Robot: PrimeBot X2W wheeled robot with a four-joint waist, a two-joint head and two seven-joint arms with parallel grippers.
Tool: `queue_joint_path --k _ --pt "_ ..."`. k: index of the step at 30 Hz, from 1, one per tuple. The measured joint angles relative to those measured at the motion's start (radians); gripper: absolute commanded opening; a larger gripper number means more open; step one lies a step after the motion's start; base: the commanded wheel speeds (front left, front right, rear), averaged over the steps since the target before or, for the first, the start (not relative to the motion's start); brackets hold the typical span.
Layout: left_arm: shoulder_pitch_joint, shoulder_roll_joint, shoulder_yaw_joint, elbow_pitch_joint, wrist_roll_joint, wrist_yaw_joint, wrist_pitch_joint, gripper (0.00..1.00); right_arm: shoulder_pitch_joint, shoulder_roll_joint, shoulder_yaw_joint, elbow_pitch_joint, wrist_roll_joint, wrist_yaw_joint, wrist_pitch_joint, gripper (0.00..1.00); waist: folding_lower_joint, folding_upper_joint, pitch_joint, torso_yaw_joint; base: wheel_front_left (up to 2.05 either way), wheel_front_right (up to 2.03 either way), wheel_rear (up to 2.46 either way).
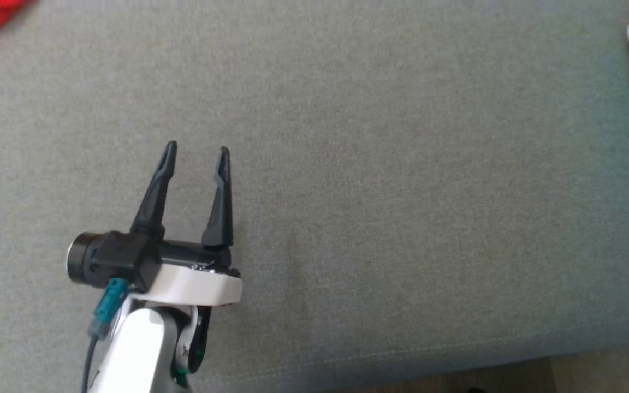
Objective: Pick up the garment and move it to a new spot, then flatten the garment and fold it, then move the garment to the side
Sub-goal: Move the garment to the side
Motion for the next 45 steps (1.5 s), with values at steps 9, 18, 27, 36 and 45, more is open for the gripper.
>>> queue_joint_path --k 9,18,27,36,45 --pt "0.064 -0.004 0.058 0.022 -0.022 0.03 0.0 1.0 0.035 0.133 0.119 0.053 0.176 0.0 -0.193 1.0 0.0 0.0 -0.15 0.015 0.0 0.0 0.0" --pt "0.154 -0.004 0.093 0.039 -0.054 0.062 0.0 1.0 0.184 0.236 0.237 0.014 0.343 0.0 -0.314 1.0 -0.0001 0.0 -0.281 0.038 0.0 0.0 0.0" --pt "0.272 -0.003 0.115 0.065 -0.083 0.089 0.0 1.0 0.478 0.297 0.269 -0.193 0.475 0.0 -0.373 1.0 -0.0001 0.0001 -0.395 0.055 0.0 0.0 0.0" --pt "0.292 -0.003 0.12 0.08 -0.084 0.088 0.0 1.0 0.802 0.312 0.314 -0.477 0.517 0.0 -0.37 1.0 -0.0001 0.0001 -0.434 0.063 0.0 0.0 0.0" --pt "0.316 -0.003 0.132 0.092 -0.094 0.088 0.0 1.0 0.973 0.316 0.36 -0.621 0.56 0.0 -0.336 1.0 -0.0001 0.0001 -0.445 0.048 0.0 0.0 0.0"
